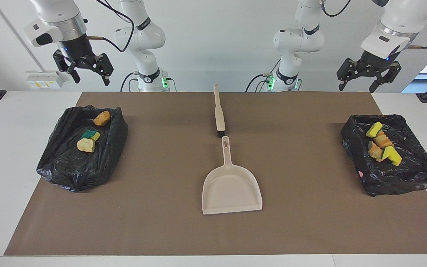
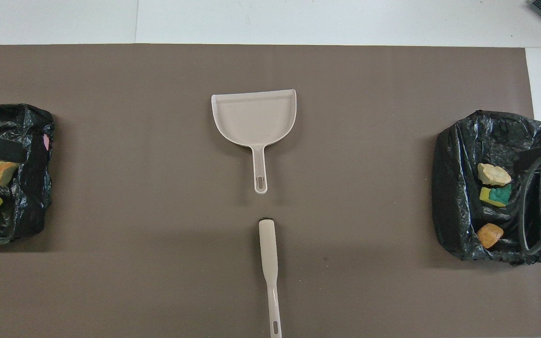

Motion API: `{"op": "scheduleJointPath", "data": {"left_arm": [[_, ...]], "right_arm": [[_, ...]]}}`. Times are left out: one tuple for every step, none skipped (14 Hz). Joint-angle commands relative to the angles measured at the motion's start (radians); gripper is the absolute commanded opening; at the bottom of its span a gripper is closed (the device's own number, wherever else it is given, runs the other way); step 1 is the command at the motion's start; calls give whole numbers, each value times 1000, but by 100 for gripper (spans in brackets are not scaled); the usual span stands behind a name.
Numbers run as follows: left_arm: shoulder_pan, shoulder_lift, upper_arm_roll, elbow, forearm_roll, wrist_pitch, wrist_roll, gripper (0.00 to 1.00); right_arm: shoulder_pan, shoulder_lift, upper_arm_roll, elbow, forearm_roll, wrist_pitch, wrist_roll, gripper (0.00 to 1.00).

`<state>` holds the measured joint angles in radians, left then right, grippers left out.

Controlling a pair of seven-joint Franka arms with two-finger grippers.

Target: Sweep and dump trash in bin

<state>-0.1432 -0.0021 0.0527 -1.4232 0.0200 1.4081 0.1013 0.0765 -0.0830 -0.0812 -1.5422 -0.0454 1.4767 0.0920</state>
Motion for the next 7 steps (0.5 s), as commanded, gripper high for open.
{"op": "scheduleJointPath", "data": {"left_arm": [[7,-35,-5,-40,-2,-9,0,100],[10,-35,-4,-39,-2,-8,1,100],[17,-33,-4,-39,-2,-8,2,100],[22,-33,-4,-39,-2,-12,2,100],[23,-35,-4,-39,-2,-9,2,100],[24,-33,-4,-39,-2,-9,0,100],[25,-35,-4,-40,-2,-9,3,100]], "right_arm": [[-6,-14,-2,-10,9,7,-8,100],[-6,-14,-3,-10,9,7,-8,100],[-6,-14,-2,-10,9,7,-8,100],[-6,-14,-2,-10,9,7,-8,100],[-6,-14,-2,-10,9,7,-8,100],[-6,-14,-2,-10,9,7,-8,100],[-6,-14,-2,-10,9,7,-8,100]]}}
